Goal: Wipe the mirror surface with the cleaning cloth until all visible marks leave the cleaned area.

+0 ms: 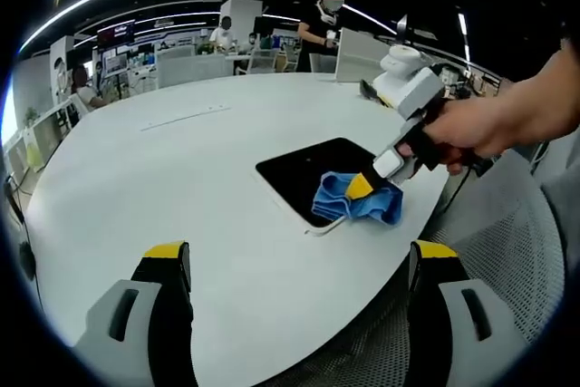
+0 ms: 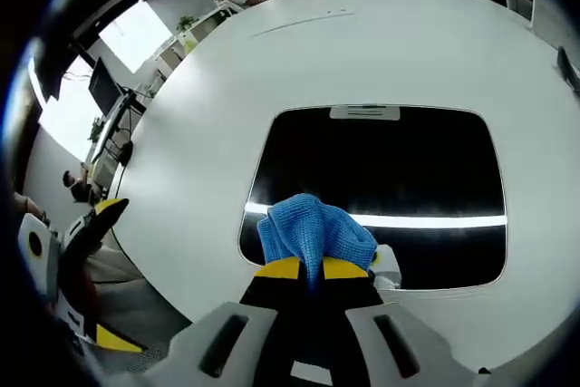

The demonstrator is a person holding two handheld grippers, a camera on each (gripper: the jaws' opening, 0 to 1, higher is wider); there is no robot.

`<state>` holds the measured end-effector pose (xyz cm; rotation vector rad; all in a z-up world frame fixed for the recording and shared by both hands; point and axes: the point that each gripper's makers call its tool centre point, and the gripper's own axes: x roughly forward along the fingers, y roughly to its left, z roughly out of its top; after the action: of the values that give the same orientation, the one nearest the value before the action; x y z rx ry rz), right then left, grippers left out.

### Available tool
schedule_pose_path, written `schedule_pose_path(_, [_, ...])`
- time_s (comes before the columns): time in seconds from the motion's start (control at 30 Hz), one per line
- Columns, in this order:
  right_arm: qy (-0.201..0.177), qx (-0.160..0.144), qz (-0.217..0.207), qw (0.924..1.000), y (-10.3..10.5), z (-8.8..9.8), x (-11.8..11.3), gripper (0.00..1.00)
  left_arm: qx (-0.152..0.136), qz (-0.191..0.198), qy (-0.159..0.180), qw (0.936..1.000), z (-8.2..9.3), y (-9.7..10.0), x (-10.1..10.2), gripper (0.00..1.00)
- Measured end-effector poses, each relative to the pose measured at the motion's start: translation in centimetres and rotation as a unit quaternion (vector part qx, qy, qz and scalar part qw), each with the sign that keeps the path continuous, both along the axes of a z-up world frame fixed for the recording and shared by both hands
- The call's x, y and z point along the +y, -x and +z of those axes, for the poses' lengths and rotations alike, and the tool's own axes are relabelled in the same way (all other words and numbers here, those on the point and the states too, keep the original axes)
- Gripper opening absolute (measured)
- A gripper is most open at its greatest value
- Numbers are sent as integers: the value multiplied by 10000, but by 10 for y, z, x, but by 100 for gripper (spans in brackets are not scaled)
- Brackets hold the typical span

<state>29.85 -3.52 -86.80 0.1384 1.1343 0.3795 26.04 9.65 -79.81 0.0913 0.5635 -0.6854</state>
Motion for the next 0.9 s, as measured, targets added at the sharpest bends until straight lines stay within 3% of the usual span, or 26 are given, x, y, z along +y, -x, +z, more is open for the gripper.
schedule_pose_path(0.9, [-86,81,209,9997,2,1,1,1,4,34,-48,10000,-1,-1,2,99])
